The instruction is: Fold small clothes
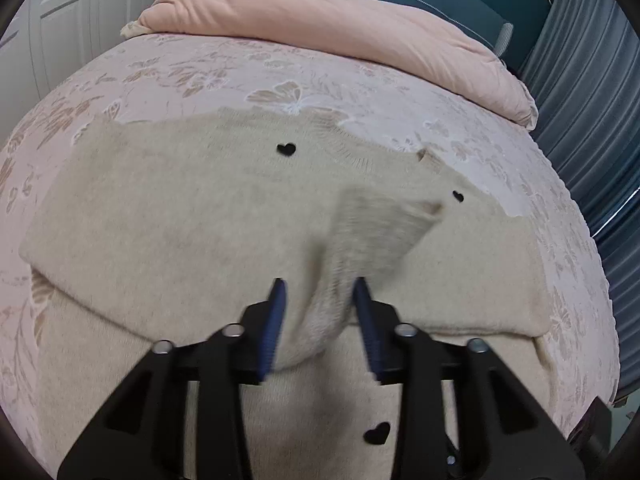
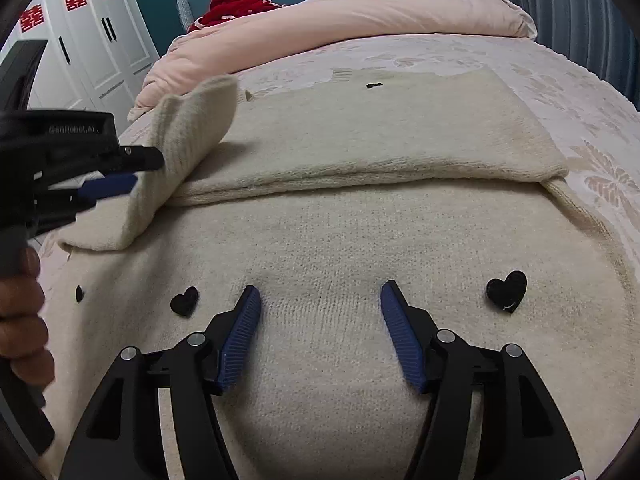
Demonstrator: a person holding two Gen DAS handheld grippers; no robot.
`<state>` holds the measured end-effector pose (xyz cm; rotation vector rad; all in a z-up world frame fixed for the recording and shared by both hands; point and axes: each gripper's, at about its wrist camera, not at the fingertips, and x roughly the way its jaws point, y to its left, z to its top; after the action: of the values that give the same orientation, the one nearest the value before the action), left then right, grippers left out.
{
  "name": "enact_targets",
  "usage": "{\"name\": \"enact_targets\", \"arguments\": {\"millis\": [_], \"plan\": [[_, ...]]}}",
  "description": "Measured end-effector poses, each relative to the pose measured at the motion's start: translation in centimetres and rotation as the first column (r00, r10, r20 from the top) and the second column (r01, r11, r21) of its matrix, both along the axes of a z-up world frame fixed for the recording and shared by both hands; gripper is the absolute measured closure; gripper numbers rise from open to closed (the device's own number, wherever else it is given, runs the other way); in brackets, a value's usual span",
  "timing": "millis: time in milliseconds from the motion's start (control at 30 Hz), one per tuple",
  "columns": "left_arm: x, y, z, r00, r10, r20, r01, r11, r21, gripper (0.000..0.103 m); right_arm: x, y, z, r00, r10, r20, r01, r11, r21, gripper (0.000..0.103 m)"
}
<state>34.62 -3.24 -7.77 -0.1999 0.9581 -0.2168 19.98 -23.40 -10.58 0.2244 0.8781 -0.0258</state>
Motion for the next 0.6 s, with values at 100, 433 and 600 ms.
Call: {"name": "enact_targets", "arguments": {"millis": [100,433,600], "plan": [[-2.3,2.3,0.3,0.998,0.054,0.043,-0.052,0.998,-0.038,0.032,0.0,0.1,-0.1,1.0,0.013,0.005,-0.013,1.0,0.013,0.035],[-7.3,12.3,-0.9,0.973,0.23,-0.003,-0.23,0.973,-0.007,0.028,1.5,-1.3,4.0,0.999,-0.047,0.013,0.043,0.971,0.236,0.025],[-7.8,14.6,-1.9,0.953,0.299,-0.045,-0.301,0.953,-0.041,0.028,6.3,0.7,4.4,0.999,0.012,-0.052,0.0,0.973,0.231,0.025]]}}
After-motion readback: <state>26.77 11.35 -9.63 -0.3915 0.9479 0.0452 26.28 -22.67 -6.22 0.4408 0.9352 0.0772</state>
